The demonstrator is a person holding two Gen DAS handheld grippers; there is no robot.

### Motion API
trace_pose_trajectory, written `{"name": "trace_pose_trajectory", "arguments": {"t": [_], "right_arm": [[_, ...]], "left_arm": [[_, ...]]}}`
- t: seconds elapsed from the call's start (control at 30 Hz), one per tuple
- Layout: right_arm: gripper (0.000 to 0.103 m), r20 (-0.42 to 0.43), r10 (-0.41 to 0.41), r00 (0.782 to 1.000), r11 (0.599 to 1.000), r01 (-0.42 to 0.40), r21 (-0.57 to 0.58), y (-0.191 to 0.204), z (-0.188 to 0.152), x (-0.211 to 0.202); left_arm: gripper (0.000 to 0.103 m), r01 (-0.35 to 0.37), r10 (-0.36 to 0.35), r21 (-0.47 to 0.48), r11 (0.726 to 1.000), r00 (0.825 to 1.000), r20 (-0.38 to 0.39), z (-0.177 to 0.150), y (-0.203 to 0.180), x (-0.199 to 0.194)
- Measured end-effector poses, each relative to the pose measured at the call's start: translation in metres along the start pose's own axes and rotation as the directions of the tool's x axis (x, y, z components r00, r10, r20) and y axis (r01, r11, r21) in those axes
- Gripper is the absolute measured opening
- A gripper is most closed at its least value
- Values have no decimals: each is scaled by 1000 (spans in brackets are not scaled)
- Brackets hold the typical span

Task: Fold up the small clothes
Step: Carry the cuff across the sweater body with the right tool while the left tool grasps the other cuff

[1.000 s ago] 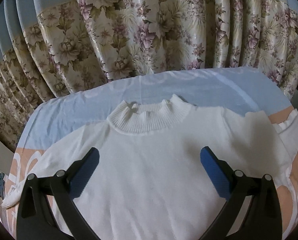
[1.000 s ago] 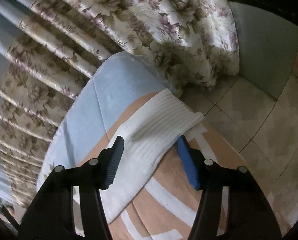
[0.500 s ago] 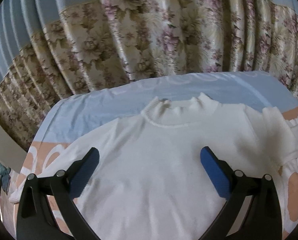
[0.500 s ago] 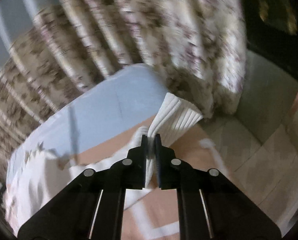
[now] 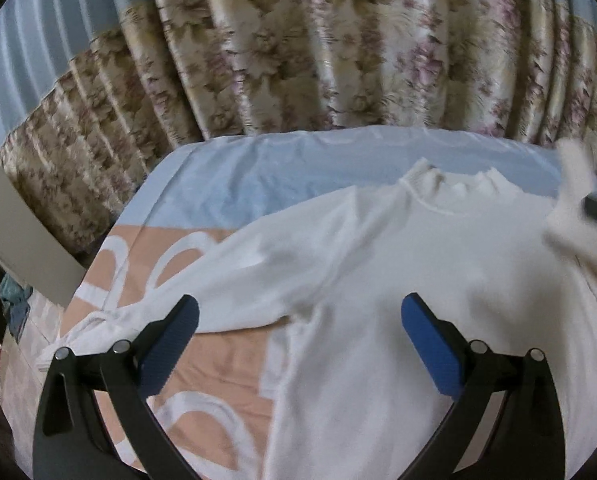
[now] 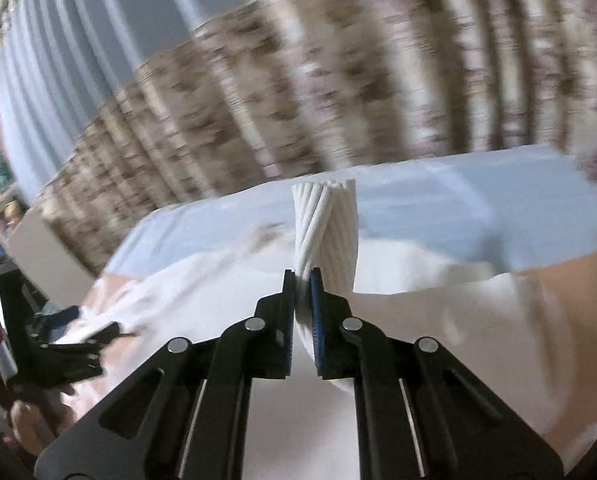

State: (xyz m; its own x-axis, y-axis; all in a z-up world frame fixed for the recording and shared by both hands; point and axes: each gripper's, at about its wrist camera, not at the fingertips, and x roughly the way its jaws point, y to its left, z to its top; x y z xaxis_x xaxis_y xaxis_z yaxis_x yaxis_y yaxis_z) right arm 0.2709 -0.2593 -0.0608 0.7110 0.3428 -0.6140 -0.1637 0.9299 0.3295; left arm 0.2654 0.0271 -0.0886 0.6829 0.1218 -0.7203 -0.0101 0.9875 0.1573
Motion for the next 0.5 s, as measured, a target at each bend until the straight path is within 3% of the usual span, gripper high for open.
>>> {"name": "trace_pose_trajectory", "arguments": {"t": [0.07, 0.17, 0.3, 0.37, 0.47, 0.5], "right_arm": [[8, -29, 17, 999, 998, -18, -54, 34, -8, 21], [8, -141, 34, 989, 992, -51, -117, 75, -29, 65], [9, -252, 37, 967, 985, -78, -153, 97, -53, 88], [15, -263, 52, 963, 979, -101, -178, 100, -56, 81], [49, -244, 61, 968, 970, -115, -215, 96, -53, 52], [52, -213, 51, 976, 970, -99, -224, 91, -51, 35]], "left_arm": [[101, -17, 17, -23, 1000, 1000, 2, 0, 16, -1], [101, -20, 19, -52, 998, 1000, -17, -1, 36, 3], [101, 9, -13, -85, 996, 999, -47, -4, 47, 11], [101, 23, -27, -86, 996, 998, -52, -5, 45, 14], [101, 69, -76, -98, 993, 995, -66, -8, 36, 17], [101, 86, -93, -105, 991, 993, -67, -8, 34, 18]]}}
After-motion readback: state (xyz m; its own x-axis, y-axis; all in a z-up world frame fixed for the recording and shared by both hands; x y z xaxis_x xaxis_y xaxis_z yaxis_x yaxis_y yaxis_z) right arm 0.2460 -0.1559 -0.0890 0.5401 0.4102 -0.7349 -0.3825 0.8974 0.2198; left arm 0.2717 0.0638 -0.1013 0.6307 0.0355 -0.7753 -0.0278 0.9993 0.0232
